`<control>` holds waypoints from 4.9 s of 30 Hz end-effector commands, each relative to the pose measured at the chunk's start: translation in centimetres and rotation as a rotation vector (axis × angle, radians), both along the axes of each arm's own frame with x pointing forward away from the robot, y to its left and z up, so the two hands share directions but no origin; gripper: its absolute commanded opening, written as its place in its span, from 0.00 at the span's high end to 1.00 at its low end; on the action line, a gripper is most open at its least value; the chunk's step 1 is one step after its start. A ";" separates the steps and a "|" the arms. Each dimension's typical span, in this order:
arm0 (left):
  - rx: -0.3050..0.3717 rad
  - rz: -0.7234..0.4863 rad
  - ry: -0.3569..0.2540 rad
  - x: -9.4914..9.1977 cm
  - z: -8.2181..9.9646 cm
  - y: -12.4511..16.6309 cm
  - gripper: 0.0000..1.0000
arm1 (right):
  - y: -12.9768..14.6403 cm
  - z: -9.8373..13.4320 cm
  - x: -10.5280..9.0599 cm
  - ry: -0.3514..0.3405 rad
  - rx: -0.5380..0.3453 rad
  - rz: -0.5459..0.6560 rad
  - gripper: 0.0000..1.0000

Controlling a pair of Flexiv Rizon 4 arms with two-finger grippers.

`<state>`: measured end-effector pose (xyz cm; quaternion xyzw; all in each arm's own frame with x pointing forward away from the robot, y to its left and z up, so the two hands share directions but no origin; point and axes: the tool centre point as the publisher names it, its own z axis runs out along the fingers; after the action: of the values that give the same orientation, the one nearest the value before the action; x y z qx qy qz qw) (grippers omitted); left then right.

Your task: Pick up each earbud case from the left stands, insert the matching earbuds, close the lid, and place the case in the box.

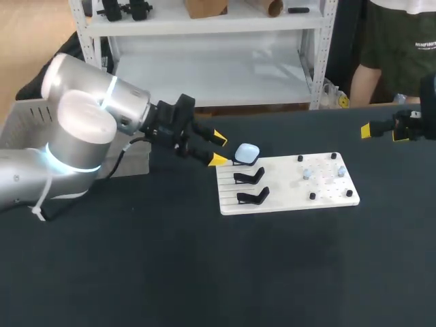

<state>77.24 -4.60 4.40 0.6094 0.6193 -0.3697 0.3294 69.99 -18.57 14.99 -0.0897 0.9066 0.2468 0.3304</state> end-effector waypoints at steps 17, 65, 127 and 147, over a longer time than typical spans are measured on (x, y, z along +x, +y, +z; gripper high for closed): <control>-0.023 -0.022 -0.012 1.5 -1.4 -2.9 0.43 | 0.0 0.0 0.0 0.001 0.000 0.001 0.00; -0.028 -0.012 -0.003 1.7 -2.6 -4.3 0.76 | 0.0 0.0 0.0 0.001 0.000 0.001 0.00; -0.338 -0.036 -0.123 -7.8 6.0 -5.4 1.00 | 0.0 0.0 0.0 0.001 0.000 0.001 0.00; -0.433 -0.095 -0.105 -8.7 6.7 -7.7 1.00 | 3.2 1.5 -4.0 0.011 0.006 0.080 0.00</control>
<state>68.07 -11.95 11.49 0.5715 0.4827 -0.4729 0.4655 67.22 -15.44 15.91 -0.1235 0.9033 0.2633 0.3153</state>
